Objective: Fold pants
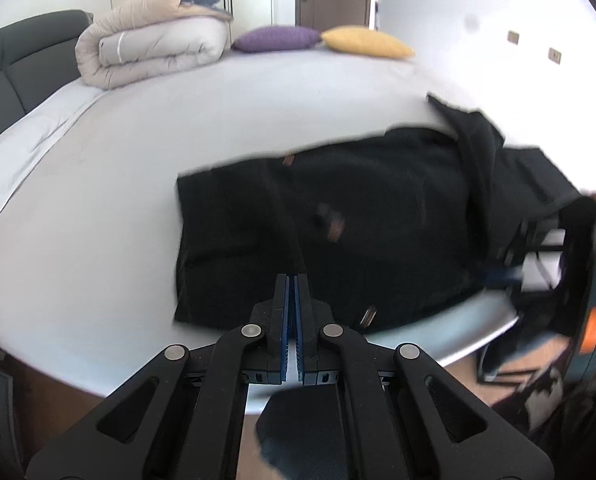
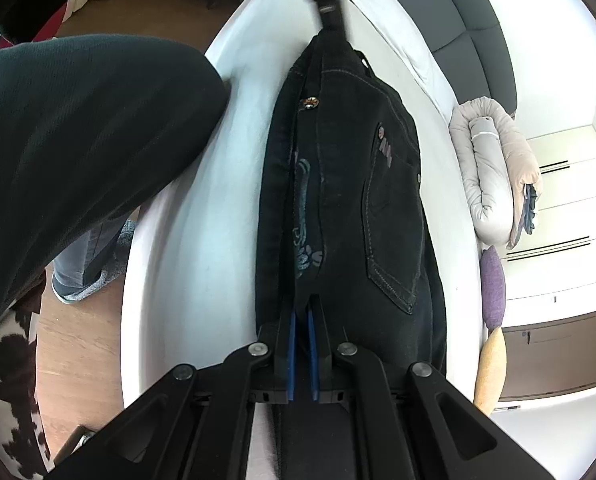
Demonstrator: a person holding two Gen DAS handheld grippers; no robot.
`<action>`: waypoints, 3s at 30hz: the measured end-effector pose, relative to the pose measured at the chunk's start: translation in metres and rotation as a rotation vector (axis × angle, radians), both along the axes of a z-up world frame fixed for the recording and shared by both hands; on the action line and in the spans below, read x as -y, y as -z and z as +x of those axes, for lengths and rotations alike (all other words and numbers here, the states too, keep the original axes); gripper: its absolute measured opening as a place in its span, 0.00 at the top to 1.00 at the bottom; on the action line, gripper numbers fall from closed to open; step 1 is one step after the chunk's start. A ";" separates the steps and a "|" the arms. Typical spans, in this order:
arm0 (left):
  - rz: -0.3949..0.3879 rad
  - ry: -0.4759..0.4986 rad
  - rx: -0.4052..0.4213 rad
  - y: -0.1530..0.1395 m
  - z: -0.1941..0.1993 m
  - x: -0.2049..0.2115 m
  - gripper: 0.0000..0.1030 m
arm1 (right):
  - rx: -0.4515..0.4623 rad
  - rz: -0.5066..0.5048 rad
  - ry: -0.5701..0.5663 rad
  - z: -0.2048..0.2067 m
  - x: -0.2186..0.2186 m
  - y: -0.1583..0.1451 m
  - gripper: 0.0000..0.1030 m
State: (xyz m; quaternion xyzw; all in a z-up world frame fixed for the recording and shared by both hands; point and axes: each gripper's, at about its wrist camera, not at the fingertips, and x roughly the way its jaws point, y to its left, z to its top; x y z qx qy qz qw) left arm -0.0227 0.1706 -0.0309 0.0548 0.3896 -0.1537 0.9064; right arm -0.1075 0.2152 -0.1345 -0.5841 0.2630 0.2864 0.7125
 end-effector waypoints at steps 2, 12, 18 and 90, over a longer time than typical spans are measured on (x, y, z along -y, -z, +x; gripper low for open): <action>-0.025 0.010 0.025 -0.010 0.012 0.017 0.99 | 0.008 0.003 0.010 -0.009 -0.001 0.002 0.92; -0.024 0.035 -0.151 0.049 0.061 0.084 0.99 | -0.011 0.101 0.098 -0.016 0.003 -0.002 0.80; -0.109 -0.005 -0.169 0.051 0.058 0.075 0.99 | -0.339 0.560 0.345 0.036 0.078 -0.071 0.27; -0.217 -0.095 -0.159 0.064 0.038 0.036 0.99 | 0.052 2.255 1.530 -0.064 0.555 -0.039 0.90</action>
